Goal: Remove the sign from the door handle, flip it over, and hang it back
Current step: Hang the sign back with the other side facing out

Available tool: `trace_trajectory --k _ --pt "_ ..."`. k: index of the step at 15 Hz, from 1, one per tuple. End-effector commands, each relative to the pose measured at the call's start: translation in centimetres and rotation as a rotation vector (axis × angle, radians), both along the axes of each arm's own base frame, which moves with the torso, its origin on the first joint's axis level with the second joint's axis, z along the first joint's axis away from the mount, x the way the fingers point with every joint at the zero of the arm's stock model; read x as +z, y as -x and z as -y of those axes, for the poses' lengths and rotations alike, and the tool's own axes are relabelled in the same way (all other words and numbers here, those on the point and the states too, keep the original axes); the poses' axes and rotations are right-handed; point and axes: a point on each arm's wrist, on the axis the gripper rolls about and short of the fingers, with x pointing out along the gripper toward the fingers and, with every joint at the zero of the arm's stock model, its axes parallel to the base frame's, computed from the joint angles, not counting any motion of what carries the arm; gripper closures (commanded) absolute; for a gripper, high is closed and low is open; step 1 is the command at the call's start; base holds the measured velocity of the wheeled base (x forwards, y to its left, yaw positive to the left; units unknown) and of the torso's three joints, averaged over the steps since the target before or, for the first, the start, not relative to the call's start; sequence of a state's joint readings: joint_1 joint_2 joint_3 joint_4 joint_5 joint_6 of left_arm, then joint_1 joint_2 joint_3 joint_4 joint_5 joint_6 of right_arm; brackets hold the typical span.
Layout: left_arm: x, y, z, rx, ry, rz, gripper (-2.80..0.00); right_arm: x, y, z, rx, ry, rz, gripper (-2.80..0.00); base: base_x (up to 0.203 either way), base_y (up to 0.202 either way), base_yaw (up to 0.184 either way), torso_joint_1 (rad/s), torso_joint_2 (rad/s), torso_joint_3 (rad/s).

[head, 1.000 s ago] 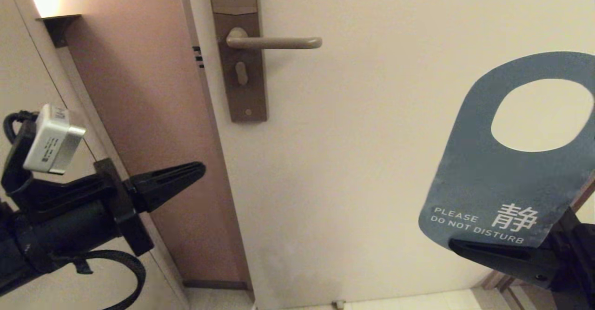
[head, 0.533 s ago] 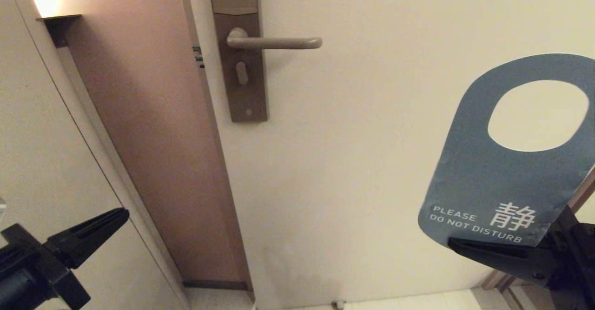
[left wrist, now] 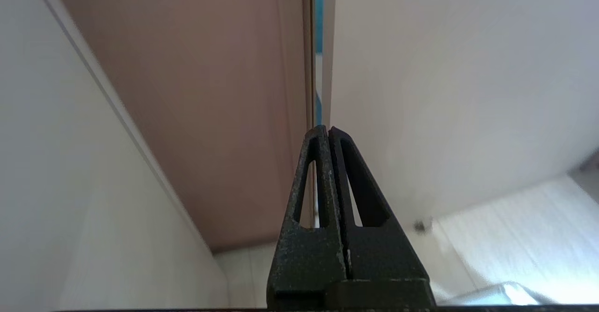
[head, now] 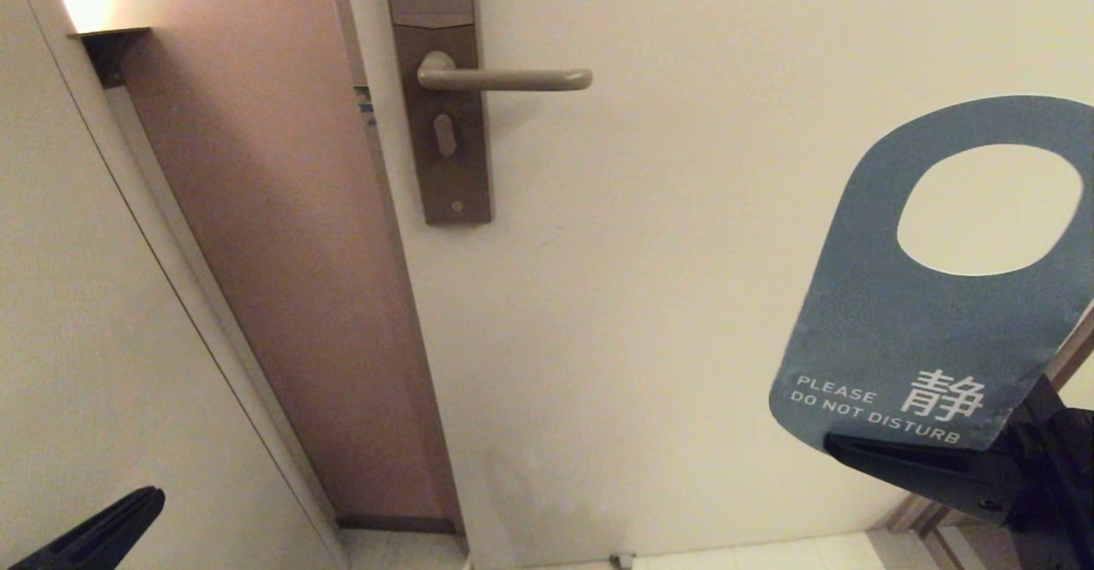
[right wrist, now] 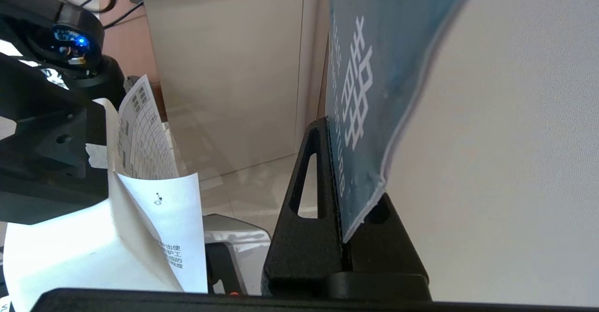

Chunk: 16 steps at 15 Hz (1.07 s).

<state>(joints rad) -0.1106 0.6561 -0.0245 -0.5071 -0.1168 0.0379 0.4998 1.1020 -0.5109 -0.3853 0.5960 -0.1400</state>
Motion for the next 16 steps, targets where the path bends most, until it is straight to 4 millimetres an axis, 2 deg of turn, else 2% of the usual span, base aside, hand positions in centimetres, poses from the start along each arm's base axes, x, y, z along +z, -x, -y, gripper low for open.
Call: trace_trajectory --k 1,6,11,16 --pt "-0.5 1.7 -0.2 0.001 0.004 0.042 0.00 0.0 0.0 0.0 0.004 -0.001 0.005 0.00 0.000 0.000 0.000 0.000 0.00 0.000" --pt "-3.1 4.7 -0.6 0.018 -0.010 0.010 0.00 0.2 0.0 0.0 0.004 -0.005 0.012 0.00 0.000 0.000 0.000 0.000 0.00 0.000" --pt "-4.3 4.8 -0.7 0.065 -0.036 -0.097 0.00 0.3 0.2 0.1 0.003 -0.006 0.020 0.00 0.000 0.000 0.000 0.000 0.00 0.000" --pt "-4.4 4.8 -0.7 0.073 -0.031 -0.104 0.00 0.4 0.4 0.2 0.002 -0.010 0.028 0.00 0.000 0.000 0.000 0.000 0.00 0.000"
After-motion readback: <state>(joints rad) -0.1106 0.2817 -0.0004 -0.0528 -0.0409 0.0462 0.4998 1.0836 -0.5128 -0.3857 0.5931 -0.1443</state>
